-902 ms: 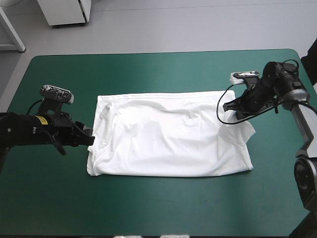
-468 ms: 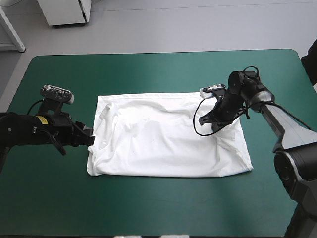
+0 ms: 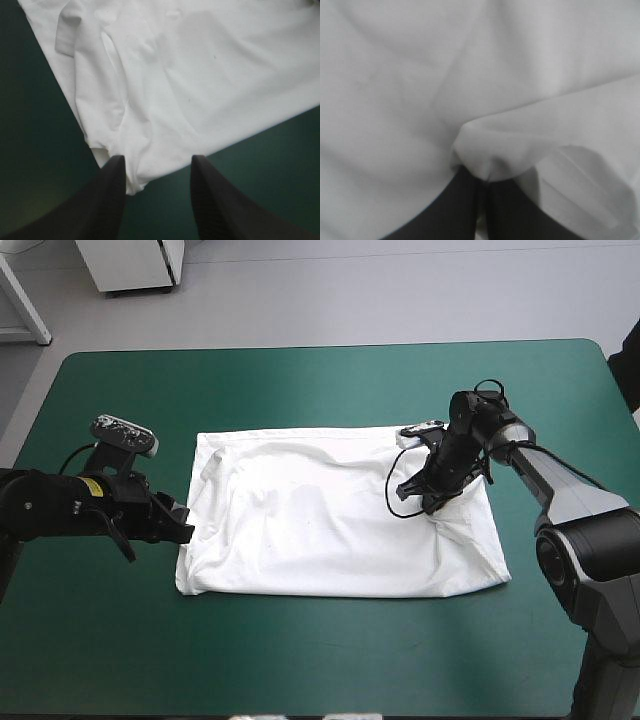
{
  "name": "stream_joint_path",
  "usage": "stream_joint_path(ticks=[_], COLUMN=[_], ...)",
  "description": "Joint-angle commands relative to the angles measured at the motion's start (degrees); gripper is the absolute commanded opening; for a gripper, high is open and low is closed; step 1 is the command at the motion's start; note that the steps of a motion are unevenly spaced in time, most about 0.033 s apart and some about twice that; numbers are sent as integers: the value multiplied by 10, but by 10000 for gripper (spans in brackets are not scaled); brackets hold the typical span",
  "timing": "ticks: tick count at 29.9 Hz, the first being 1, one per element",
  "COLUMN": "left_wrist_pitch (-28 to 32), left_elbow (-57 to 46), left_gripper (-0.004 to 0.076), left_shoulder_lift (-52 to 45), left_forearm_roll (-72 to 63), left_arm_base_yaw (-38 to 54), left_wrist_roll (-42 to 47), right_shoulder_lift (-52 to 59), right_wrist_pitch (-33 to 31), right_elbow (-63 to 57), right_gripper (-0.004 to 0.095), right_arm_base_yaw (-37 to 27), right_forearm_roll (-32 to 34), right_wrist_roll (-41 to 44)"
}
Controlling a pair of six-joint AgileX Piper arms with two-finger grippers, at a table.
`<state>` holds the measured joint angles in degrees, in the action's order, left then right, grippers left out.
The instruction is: Fold the cloth
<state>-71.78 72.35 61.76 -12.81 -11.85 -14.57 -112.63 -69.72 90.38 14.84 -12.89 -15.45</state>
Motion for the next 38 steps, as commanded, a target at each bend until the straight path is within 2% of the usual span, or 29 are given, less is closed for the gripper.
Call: stream_joint_path(ticks=[1, 7, 9, 17, 25, 31, 38], left_wrist_pitch=[12, 8, 8, -19, -15, 46, 119], left_elbow=[19, 19, 19, 19, -61, -175, -195], left_gripper=[312, 312, 312, 320, 481, 502, 502], left_shoulder_lift=[-12, -29, -40, -71, -68, -43, 26], left_forearm_roll=[4, 33, 48, 128, 150, 128, 111], left_arm_base_yaw=[-17, -26, -26, -26, -26, -25, -25], left_wrist_roll=[2, 7, 19, 76, 99, 101, 101], right_shoulder_lift=[30, 65, 87, 223, 420, 516, 542], right_wrist_pitch=[-19, -19, -19, -19, -19, -19, -19], right_elbow=[25, 30, 30, -16, -177, -268, -293], right_gripper=[123, 440, 505, 509, 510, 510, 509], right_arm_base_yaw=[-1, -2, -2, -2, -2, -2, -4], right_forearm_roll=[-20, 6, 31, 113, 199, 223, 226], right_wrist_roll=[-9, 5, 20, 59, 113, 145, 155])
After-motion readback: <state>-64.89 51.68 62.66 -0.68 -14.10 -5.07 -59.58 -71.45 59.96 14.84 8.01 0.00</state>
